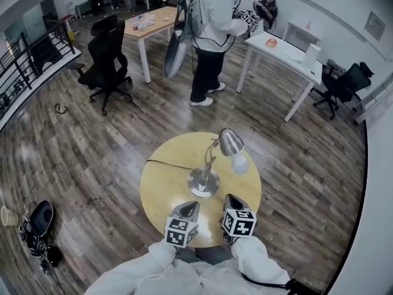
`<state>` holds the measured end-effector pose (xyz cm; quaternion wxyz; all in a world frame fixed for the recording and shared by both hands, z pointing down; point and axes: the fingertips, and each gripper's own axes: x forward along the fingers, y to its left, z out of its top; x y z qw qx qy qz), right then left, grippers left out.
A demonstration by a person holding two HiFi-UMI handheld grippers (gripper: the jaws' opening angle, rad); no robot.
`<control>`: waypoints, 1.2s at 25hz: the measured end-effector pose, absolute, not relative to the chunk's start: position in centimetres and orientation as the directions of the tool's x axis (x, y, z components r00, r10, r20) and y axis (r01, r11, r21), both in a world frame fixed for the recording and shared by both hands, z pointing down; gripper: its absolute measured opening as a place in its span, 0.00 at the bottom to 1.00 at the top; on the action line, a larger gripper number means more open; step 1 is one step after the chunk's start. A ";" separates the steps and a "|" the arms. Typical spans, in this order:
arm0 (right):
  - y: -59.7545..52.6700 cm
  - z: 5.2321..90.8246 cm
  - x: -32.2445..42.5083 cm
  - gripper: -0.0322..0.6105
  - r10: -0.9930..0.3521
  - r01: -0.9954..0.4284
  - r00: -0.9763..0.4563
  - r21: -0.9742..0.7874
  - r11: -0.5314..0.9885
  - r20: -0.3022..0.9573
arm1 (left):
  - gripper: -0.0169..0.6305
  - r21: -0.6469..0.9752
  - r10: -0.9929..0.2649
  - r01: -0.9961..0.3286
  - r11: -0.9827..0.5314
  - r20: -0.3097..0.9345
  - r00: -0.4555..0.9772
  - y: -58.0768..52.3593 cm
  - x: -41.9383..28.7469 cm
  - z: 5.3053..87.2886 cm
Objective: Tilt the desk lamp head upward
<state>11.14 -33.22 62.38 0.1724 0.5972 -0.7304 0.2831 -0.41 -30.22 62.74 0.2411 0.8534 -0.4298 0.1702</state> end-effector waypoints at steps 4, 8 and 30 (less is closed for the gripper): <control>-32.0 63.2 10.6 0.07 -0.762 -0.966 -0.245 -0.221 0.136 0.600 | 0.02 0.283 -0.648 -0.815 -0.505 0.500 0.575 -29.6 -0.6 63.2; -30.7 62.4 10.5 0.07 -0.759 -0.959 -0.271 -0.235 0.160 0.591 | 0.02 0.302 -0.668 -0.835 -0.460 0.502 0.549 -29.3 -1.7 62.6; -8.8 62.4 13.7 0.07 -0.737 -0.928 -0.358 -0.304 0.214 0.574 | 0.02 0.239 -0.766 -0.894 -0.380 0.460 0.449 -8.6 -0.7 60.3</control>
